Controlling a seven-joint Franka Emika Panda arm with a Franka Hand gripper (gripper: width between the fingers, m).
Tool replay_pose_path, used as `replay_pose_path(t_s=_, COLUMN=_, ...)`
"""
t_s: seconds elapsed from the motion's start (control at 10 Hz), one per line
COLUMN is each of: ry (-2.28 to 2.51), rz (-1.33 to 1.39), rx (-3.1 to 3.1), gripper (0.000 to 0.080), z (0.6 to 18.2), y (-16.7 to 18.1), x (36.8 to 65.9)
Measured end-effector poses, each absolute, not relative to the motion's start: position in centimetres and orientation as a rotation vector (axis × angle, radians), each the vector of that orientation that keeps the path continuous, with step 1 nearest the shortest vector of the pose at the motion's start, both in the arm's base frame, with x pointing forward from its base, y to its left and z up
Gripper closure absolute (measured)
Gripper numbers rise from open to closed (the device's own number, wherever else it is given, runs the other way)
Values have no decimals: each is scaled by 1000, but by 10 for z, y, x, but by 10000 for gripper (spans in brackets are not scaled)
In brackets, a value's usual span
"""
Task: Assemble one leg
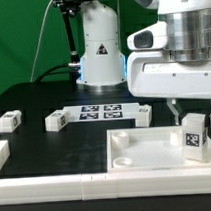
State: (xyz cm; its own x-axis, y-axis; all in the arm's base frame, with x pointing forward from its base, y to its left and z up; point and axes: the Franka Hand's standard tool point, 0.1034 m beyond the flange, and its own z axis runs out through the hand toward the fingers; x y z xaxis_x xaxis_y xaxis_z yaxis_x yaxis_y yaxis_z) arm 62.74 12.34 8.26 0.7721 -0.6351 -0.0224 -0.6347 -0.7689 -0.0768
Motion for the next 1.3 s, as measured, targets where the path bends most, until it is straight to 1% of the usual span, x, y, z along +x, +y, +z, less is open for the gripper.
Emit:
replay_pose_path(t_s=0.2, ry=1181, rz=3, rx=-2821, gripper=498, z=82, y=124, x=627)
replay_pose_path(t_s=0.3, ry=1124, rz=1, rx=-2843, gripper=498, z=82, y=124, x=627)
replay_pose_path(t_s=0.4, ry=1049, rz=-3, rx=-2872, gripper=275, z=82, y=125, x=627)
replay_pose_path(t_s=0.5, ry=1001, rz=-3, rx=-2890, gripper=275, z=82, y=125, x=627)
replay_pose_path(t_s=0.6, ry=812, rz=-15, rx=-2956, gripper=176, z=83, y=126, x=627)
replay_pose_path(t_s=0.7, ry=502, rz=-39, rx=-3046, gripper=158, z=83, y=130, x=627)
replay_pose_path(t_s=0.9, ry=176, rz=-46, rx=-3081, gripper=151, z=82, y=127, x=627)
replay_pose_path(t_s=1.3, ry=-334, rz=-60, rx=-3075, gripper=150, z=82, y=124, x=628)
